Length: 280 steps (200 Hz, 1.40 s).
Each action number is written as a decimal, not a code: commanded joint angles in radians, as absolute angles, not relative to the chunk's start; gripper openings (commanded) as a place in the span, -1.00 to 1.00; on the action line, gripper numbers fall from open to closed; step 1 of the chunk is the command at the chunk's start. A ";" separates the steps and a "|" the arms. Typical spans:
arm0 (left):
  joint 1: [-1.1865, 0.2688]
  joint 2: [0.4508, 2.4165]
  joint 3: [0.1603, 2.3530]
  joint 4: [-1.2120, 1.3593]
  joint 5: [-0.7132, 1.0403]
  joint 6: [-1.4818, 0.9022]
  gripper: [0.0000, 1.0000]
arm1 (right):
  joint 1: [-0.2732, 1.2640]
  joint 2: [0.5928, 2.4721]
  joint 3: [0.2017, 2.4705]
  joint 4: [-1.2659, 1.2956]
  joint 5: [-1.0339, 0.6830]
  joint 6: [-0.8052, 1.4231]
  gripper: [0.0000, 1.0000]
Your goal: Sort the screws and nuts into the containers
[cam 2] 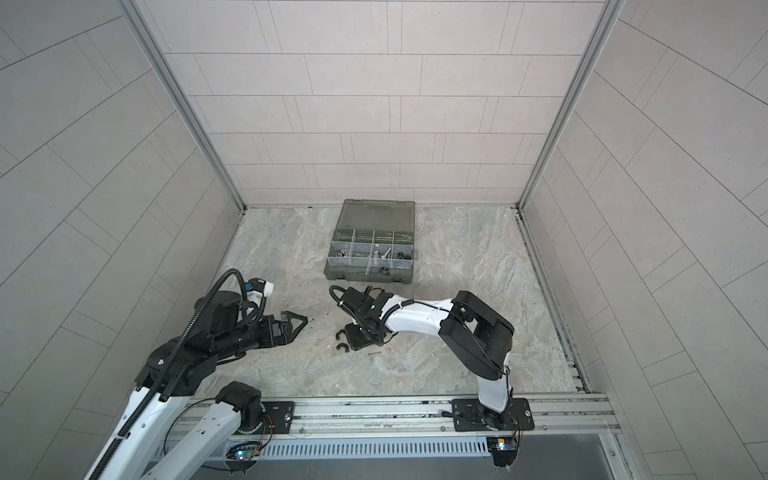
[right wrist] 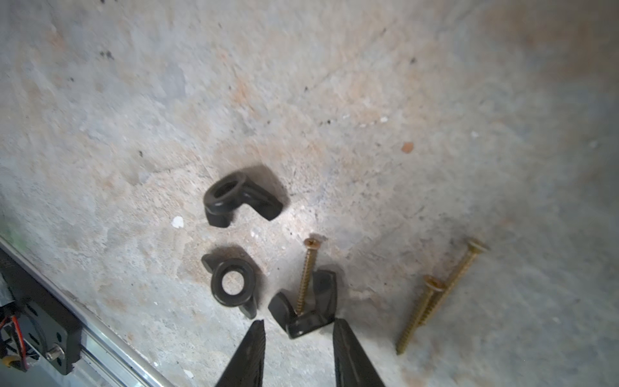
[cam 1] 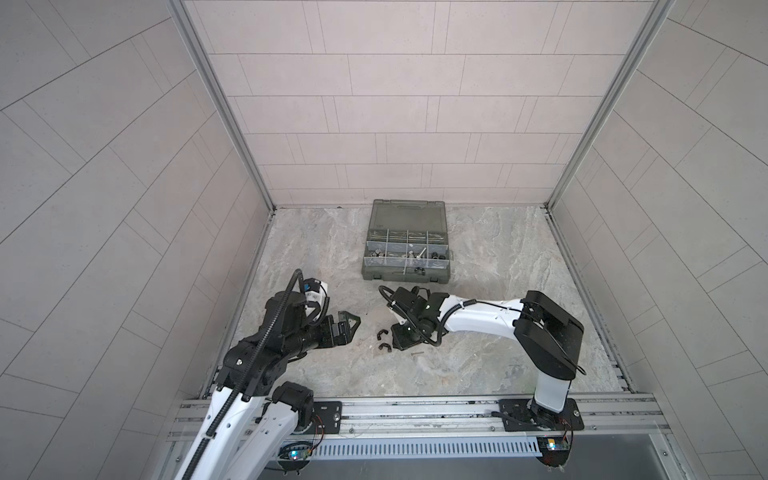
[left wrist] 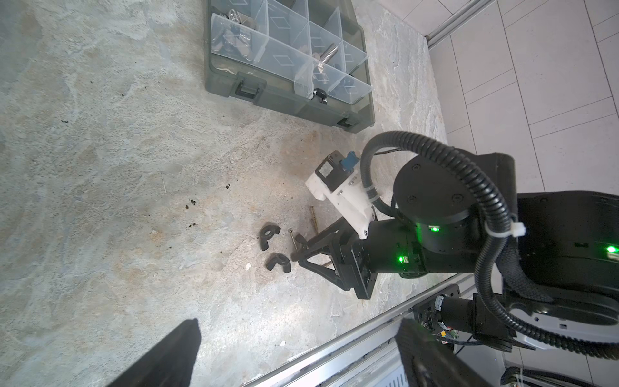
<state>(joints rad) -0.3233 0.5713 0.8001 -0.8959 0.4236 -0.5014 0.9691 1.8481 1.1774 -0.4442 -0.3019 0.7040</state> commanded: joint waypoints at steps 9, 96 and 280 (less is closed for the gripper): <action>-0.325 0.561 0.812 -0.912 0.414 -0.505 0.96 | 0.965 1.867 1.210 -0.447 -0.311 0.722 -0.30; -0.327 0.561 0.811 -0.903 0.417 -0.503 0.96 | 0.968 1.887 1.203 -0.513 -0.267 0.717 -0.38; -0.326 0.560 0.812 -0.901 0.416 -0.503 0.96 | 0.959 1.822 1.230 -0.601 -0.201 0.677 -0.83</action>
